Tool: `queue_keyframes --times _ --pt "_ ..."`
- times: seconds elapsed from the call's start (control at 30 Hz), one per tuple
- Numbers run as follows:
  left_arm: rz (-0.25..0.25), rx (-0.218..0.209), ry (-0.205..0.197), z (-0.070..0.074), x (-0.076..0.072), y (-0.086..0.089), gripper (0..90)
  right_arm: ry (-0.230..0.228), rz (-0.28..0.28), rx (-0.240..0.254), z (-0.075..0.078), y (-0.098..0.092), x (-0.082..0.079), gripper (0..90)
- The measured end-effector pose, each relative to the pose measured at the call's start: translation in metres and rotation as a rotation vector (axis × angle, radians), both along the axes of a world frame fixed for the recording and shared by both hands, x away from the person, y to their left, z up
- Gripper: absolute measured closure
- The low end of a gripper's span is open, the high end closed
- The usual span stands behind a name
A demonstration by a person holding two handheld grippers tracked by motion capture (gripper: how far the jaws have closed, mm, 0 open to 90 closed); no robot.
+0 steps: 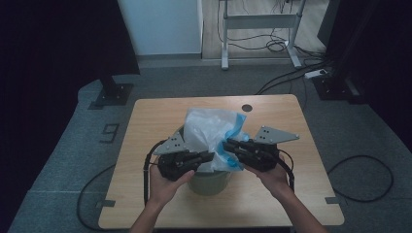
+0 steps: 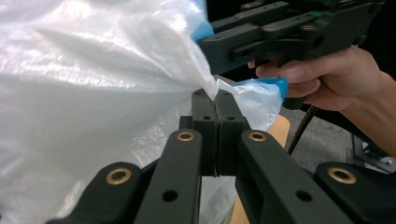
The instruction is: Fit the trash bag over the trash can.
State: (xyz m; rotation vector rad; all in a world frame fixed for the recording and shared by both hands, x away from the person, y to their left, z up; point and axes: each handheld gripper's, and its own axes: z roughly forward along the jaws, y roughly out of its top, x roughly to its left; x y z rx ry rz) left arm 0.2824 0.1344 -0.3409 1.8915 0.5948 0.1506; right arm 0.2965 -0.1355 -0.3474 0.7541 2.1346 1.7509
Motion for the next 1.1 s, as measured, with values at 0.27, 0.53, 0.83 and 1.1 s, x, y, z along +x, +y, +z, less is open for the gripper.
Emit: queue_keyframes --times 0.27,0.53,0.83,1.1 --pt "0.042 -0.043 0.003 -0.003 0.003 0.019 89.9 0.056 0.057 0.058 0.0 -0.022 -0.009 62.0" --pt "0.066 -0.057 -0.015 -0.005 0.003 0.018 89.9 0.096 0.143 0.064 -0.004 -0.016 -0.016 60.0" --pt "0.05 -0.071 -0.013 -0.005 0.001 0.021 89.8 0.095 0.062 0.07 -0.003 -0.018 -0.005 61.3" --pt "0.046 -0.077 -0.007 -0.006 0.002 0.023 89.8 0.102 0.014 0.095 -0.005 -0.014 0.013 62.3"
